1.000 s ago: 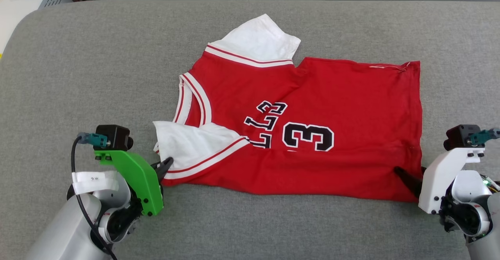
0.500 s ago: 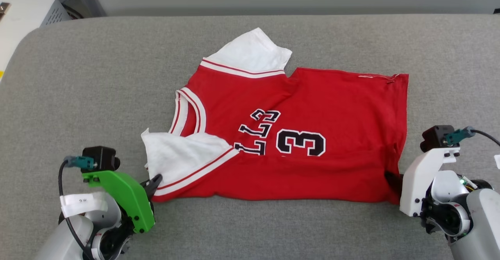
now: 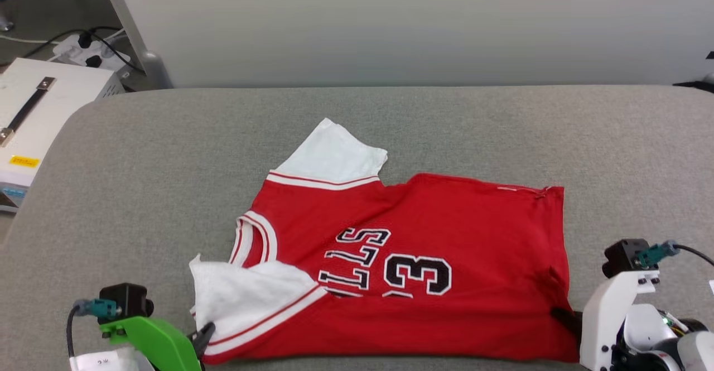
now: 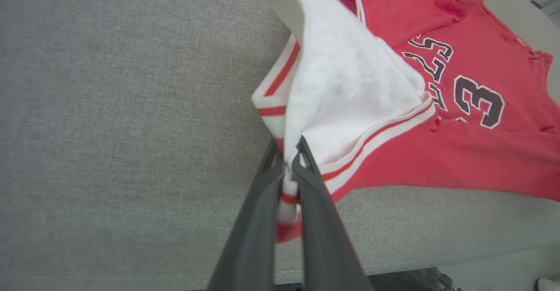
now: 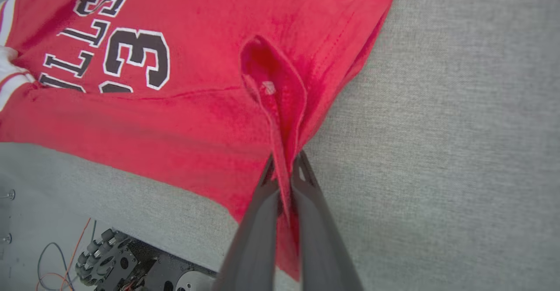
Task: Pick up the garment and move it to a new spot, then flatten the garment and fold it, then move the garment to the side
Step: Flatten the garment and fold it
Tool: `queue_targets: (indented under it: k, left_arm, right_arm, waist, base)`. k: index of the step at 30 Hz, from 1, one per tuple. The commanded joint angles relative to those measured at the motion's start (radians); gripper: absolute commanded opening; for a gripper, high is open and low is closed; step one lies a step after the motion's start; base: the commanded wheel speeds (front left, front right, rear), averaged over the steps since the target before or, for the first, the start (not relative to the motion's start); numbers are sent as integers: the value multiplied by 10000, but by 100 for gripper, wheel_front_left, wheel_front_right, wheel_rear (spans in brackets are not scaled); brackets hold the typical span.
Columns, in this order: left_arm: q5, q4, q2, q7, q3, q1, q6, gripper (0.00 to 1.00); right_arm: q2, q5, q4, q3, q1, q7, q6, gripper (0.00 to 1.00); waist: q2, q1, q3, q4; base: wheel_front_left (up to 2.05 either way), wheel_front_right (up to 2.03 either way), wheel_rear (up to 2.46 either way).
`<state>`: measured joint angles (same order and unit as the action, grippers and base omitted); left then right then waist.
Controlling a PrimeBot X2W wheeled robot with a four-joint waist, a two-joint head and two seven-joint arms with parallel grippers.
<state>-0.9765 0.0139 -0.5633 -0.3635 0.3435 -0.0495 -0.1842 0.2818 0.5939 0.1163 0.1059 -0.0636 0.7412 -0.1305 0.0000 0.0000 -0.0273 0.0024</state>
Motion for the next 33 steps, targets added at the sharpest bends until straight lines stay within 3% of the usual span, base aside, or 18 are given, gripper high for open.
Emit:
queue_targets:
  k: [1, 8, 9, 10, 11, 13, 14, 22, 28, 33]
  left_arm:
    - [-73, 70, -85, -78, -15, -289, -78, 0]
    - [-196, -224, 221, -91, 294, -633, 10, 0]
    - [-251, -383, 312, -156, 380, -599, 76, 0]
    - [-230, -502, 353, -183, 460, -534, 139, 0]
    - [-221, -660, 457, -97, 456, -427, 144, 0]
    - [-230, -899, 588, -67, 516, -255, 241, 45]
    - [-199, -980, 628, 6, 514, -176, 266, 100]
    - [607, -1087, 827, 1427, 242, 476, 106, 100]
    - [1501, -720, 897, 2965, 89, 967, 168, 100]
    - [2065, -632, 975, 4063, -90, 1490, 198, 100]
  right_arm:
    - [-37, 4, -110, -125, 282, 73, -2, 0]
    - [-477, -304, -253, -785, 1409, -32, -2, 0]
    - [-597, -268, -159, -833, 1541, -89, -2, 34]
    - [-653, -253, -111, -860, 1616, -189, -2, 49]
    - [-683, -243, -85, -886, 1666, -453, -2, 100]
    - [-709, -256, -21, -874, 1725, -994, -2, 100]
    - [-721, -274, -20, -855, 1740, -1293, -2, 100]
    - [-702, -610, -484, -901, 1832, -4030, -2, 100]
    - [-1057, -1811, -1112, -1440, 1590, -6282, -2, 100]
    - [-1318, -2665, -1633, -1666, 1110, -7279, -2, 100]
  waist:
    - [0, 0, 156, 131]
    - [0, 0, 145, 155]
    - [0, 0, 123, 147]
    - [0, 0, 103, 147]
    - [0, 0, 65, 145]
    - [0, 0, 26, 130]
    - [0, 0, 13, 117]
    - [0, 0, 2, 151]
    - [0, 0, -55, 123]
    - [0, 0, -441, -100]
  base:
    - [0, 0, 0]
    - [0, 0, 0]
    - [0, 0, 0]
    - [0, 0, 0]
    - [0, 0, 0]
    - [0, 0, 0]
    - [0, 0, 0]
    - [0, 0, 0]
    - [0, 0, 0]
    - [0, 0, 0]
